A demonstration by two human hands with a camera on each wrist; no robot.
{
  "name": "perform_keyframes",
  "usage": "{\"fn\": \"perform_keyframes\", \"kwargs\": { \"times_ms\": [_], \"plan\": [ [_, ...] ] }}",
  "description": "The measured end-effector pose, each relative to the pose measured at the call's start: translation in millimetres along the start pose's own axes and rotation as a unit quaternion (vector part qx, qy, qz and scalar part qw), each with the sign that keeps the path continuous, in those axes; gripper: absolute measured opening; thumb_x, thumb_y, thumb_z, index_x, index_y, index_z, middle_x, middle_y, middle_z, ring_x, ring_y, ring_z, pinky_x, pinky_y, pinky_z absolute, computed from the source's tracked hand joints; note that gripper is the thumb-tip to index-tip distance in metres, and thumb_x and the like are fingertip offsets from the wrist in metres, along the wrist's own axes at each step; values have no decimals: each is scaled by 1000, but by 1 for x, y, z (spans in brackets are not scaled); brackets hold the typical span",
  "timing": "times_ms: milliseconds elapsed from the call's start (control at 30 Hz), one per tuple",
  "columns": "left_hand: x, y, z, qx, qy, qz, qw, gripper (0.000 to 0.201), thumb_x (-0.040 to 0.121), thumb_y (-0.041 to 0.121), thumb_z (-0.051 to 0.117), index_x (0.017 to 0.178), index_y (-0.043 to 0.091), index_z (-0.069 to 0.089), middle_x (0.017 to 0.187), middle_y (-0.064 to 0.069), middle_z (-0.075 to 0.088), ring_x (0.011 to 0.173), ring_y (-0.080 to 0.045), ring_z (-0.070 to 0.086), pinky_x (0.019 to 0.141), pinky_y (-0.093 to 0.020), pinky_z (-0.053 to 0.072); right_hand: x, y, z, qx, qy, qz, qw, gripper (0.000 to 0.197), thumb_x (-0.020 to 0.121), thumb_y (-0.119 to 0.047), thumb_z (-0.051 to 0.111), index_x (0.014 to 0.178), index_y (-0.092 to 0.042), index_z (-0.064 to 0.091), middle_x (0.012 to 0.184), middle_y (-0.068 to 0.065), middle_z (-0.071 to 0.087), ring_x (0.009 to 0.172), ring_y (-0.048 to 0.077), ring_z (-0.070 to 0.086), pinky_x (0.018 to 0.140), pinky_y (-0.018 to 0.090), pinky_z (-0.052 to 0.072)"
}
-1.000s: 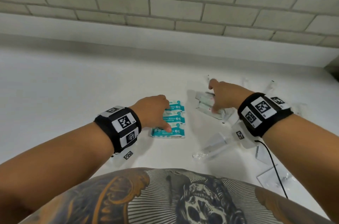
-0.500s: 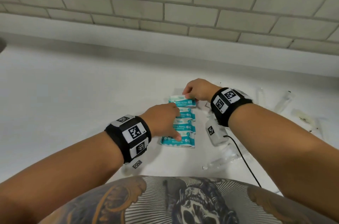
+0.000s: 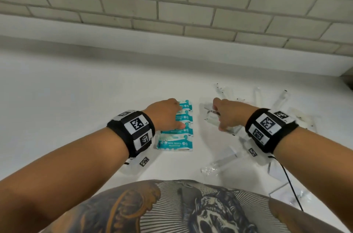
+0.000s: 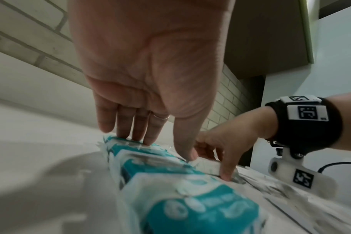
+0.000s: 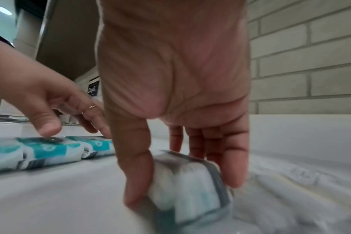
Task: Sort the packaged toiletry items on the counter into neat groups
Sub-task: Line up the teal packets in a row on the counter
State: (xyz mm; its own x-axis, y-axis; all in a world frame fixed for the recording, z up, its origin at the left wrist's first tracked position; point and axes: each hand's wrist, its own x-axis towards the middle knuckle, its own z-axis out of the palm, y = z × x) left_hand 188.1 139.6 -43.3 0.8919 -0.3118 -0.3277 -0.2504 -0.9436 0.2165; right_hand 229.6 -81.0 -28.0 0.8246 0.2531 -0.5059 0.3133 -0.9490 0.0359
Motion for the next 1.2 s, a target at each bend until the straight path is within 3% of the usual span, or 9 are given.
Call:
{"fn": "perform_keyframes", "kwargs": {
  "times_ms": [200, 300, 467, 567, 633, 733, 867, 1033, 1200],
  "plan": [
    [0, 3, 2, 24, 12, -8, 1000, 73, 86, 56, 55, 145, 18, 37, 148, 3, 35, 129, -18, 44, 104, -36, 41, 8, 1, -11, 303, -38, -35, 952, 5, 88, -12, 67, 92, -11, 65, 92, 9, 64, 70, 23, 65, 75, 35, 58],
    [1, 3, 3, 31, 7, -9, 999, 76, 85, 56, 57, 147, 18, 34, 150, 2, 33, 132, -18, 41, 106, -34, 38, 18, 4, -14, 262, -4, 17, 965, 14, 93, -11, 57, 98, -5, 69, 98, 15, 70, 85, 32, 72, 81, 40, 60],
    [1, 2, 4, 19, 14, -11, 1000, 78, 84, 57, 59, 147, 19, 33, 151, 3, 31, 134, -17, 40, 107, -33, 36, 23, 2, -12, 187, 51, 34, 980, 25, 92, -21, 56, 106, -5, 68, 101, 9, 71, 89, 25, 70, 81, 38, 58],
    [1, 1, 5, 14, 17, -10, 1000, 79, 83, 57, 60, 147, 19, 34, 150, 3, 33, 133, -17, 41, 106, -33, 38, 17, -8, -8, 131, 2, 2, 991, 38, 79, -37, 73, 108, -19, 57, 105, -1, 65, 93, 19, 63, 84, 36, 54],
    [2, 1, 4, 15, 16, -9, 1000, 79, 82, 58, 60, 147, 19, 35, 149, 3, 35, 131, -18, 43, 105, -34, 39, 17, -11, -10, 67, -3, -1, 998, 44, 73, -28, 76, 110, -19, 54, 107, 0, 64, 91, 18, 60, 80, 31, 52],
    [2, 0, 4, 15, 14, -9, 1000, 79, 82, 58, 61, 146, 19, 36, 147, 3, 37, 129, -18, 45, 104, -34, 41, 29, -15, -27, 65, 85, 0, 994, 40, 78, -19, 70, 115, -16, 56, 110, 4, 60, 91, 18, 57, 74, 28, 47],
    [0, 1, 3, 16, 11, -9, 1000, 76, 81, 58, 61, 143, 19, 40, 144, 1, 40, 125, -20, 48, 101, -37, 44, 54, -42, -46, 101, 197, -48, 974, 44, 82, -15, 69, 125, -15, 58, 120, 6, 59, 103, 22, 57, 84, 30, 46],
    [0, 0, 3, 19, 15, 4, 1000, 68, 80, 58, 62, 134, 19, 49, 134, -1, 47, 113, -21, 54, 90, -34, 48, 73, -74, -37, 55, 128, -98, 985, 37, 87, -2, 57, 122, -12, 63, 125, 5, 62, 110, 22, 58, 89, 30, 45],
    [-3, -3, -2, 19, -6, 25, 1000, 83, 76, 72, 56, 139, 19, 43, 140, -1, 42, 120, -20, 50, 97, -39, 46, 70, -71, -38, 72, 97, -127, 985, 40, 86, 1, 55, 122, -14, 65, 122, 3, 65, 112, 22, 59, 93, 32, 45]
  ]
}}
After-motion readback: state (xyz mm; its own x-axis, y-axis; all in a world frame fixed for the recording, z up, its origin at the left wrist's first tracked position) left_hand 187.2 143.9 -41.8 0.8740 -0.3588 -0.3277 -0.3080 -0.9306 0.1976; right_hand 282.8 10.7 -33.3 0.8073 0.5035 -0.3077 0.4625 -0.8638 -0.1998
